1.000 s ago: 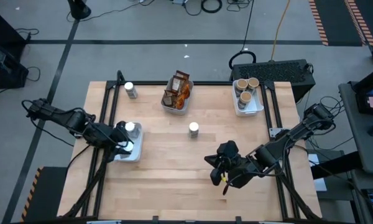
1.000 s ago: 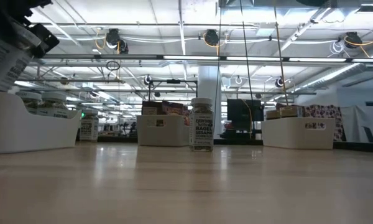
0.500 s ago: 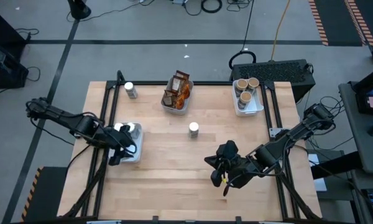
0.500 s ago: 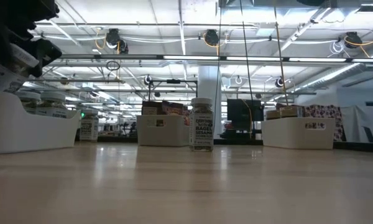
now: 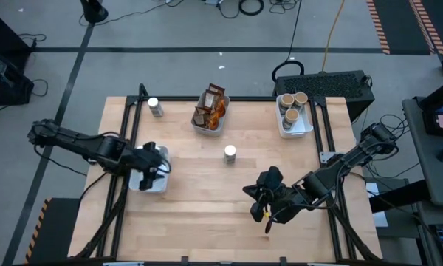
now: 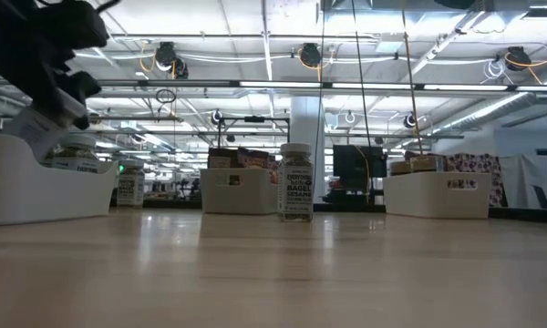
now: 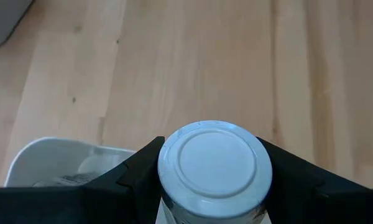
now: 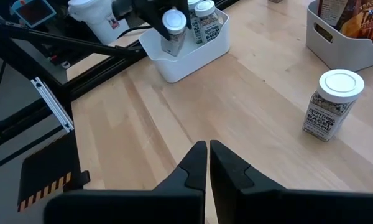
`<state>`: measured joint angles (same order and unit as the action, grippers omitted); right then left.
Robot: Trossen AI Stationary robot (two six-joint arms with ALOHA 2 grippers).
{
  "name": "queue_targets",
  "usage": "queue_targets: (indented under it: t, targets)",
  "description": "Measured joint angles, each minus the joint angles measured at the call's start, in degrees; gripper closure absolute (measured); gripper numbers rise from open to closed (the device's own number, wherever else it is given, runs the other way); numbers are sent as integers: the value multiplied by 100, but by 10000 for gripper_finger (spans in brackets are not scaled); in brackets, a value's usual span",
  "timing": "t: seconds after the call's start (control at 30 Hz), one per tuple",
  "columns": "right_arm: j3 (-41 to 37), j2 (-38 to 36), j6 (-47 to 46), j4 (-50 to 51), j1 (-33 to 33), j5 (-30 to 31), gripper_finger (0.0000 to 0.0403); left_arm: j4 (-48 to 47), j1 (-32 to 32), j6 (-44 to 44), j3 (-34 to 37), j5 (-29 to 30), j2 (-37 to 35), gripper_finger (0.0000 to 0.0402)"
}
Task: Sort spices by type
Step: Put the white spice bottle into the bottom white bin
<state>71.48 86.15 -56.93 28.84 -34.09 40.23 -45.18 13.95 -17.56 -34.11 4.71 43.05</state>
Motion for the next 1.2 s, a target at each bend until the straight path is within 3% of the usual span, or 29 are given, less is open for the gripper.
queue_targets:
  t: [0.2, 0.4, 0.53, 1.2]
  targets:
    - [0, 0, 1, -70, -86, 0, 403, 464, -89, -4, 116, 157, 347, 182]
    - [0, 0, 1, -78, -247, 17, 403, 399, -87, -370, 160, 1196, 347, 182]
    - [0, 0, 2, -78, -312, 28, 403, 351, -87, -453, 160, 1498, 338, 182]
    - [0, 2, 214, -74, -317, 13, 403, 727, -54, -761, 540, 1550, 338, 182]
